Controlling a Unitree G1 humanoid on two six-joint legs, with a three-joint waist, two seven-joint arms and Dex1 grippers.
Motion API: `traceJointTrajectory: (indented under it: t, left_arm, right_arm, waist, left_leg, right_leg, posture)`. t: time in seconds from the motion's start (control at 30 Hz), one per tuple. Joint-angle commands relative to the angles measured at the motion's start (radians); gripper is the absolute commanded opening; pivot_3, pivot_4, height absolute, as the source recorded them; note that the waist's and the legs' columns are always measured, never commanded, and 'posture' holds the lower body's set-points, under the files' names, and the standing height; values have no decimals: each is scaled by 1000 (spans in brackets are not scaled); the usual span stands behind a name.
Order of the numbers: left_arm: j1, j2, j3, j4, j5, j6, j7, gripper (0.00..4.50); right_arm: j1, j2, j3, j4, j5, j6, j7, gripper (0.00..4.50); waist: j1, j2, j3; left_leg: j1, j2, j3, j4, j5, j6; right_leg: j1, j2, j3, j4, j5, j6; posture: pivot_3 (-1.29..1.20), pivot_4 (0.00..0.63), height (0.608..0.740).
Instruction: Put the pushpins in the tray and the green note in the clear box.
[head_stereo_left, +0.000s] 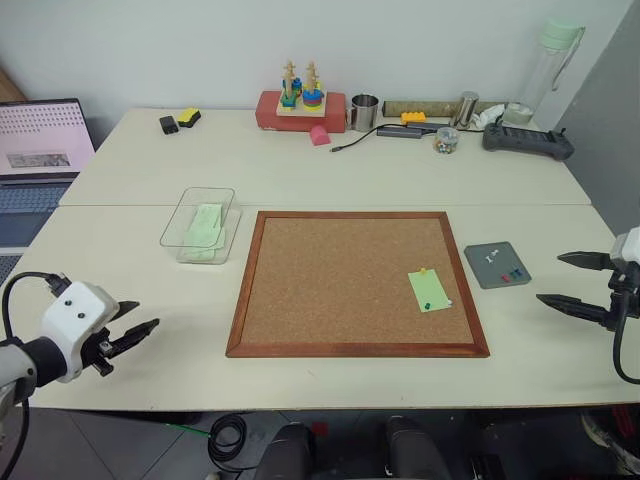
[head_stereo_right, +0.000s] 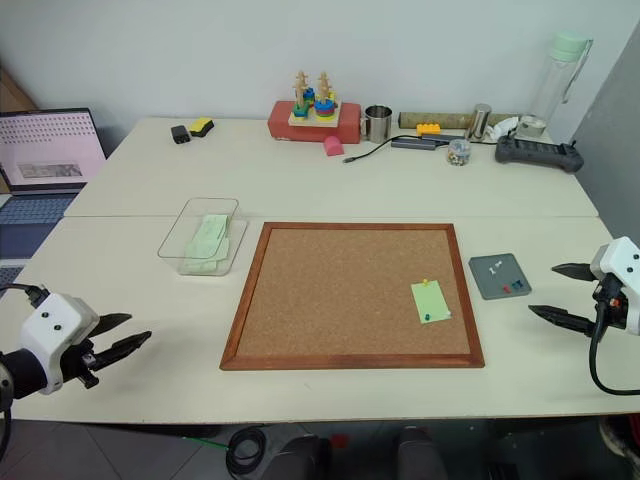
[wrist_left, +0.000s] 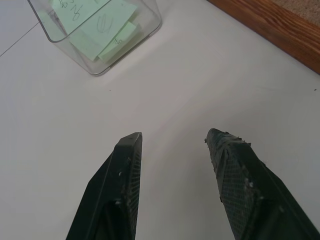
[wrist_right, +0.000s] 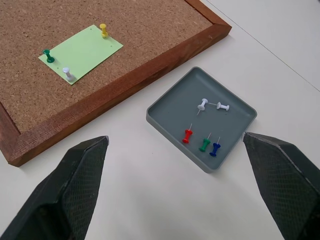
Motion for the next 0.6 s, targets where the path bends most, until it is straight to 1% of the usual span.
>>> traceJointTrajectory:
  t: [0.03, 0.3, 0.6]
  left_arm:
    - [-11, 7, 38, -9, 2, -12, -8, 2189]
    - [-7, 5, 44, -12, 4, 11, -9, 2189]
    - [-36, -4, 42, 5, -22, -19, -46, 2189]
  right_arm:
    - [-17, 1, -15, -8, -8, -19, -1, 4500]
    - [-30, 8, -12, -3, -20, -22, 6, 4500]
    - [-50, 15, -6, -7, -24, -25, 7, 4500]
  waist:
    - [0, 0, 0]
    - [0, 0, 0]
    - [0, 0, 0]
  left_leg:
    - [0, 0, 0, 0, 0, 0]
    - [0, 0, 0, 0, 0, 0]
    - [0, 0, 0, 0, 0, 0]
  right_leg:
    - [0, 0, 0, 0, 0, 0]
    - [0, 0, 0, 0, 2, 1]
    - [0, 1, 0, 0, 4, -1]
  posture:
    - [0, 150, 740]
    - [0, 150, 740]
    - [0, 150, 740]
